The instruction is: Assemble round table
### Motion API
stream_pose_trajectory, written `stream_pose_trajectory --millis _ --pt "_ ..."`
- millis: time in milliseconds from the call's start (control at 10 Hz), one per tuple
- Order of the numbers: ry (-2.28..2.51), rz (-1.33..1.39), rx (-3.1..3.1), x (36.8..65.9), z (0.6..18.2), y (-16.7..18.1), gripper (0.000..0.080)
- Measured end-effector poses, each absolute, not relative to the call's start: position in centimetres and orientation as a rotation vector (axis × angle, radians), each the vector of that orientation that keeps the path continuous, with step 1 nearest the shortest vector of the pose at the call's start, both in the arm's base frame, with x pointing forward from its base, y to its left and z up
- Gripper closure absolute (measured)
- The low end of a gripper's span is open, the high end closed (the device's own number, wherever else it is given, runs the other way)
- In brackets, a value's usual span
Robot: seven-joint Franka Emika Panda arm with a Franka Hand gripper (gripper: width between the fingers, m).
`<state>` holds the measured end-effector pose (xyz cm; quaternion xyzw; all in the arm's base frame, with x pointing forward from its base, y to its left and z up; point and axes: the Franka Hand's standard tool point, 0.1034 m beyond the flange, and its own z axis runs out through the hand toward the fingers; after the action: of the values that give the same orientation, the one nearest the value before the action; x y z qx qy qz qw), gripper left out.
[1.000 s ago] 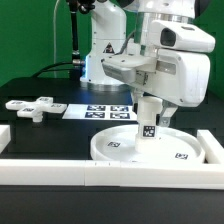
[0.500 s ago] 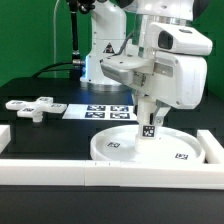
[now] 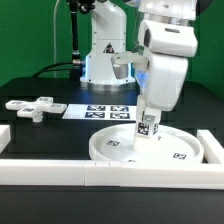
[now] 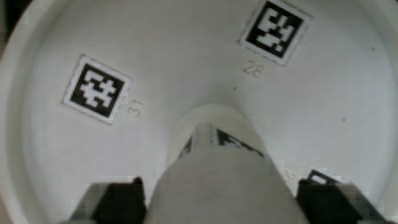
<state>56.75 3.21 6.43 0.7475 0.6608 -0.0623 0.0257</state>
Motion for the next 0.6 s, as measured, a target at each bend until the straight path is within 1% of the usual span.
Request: stream_pose_trajectory --millis 200,600 --pt "1.920 -0.184 2.405 56.80 6.30 3.23 0.0384" --pt "1.500 -0.162 2.711 56.64 6.26 2.74 0.0384"
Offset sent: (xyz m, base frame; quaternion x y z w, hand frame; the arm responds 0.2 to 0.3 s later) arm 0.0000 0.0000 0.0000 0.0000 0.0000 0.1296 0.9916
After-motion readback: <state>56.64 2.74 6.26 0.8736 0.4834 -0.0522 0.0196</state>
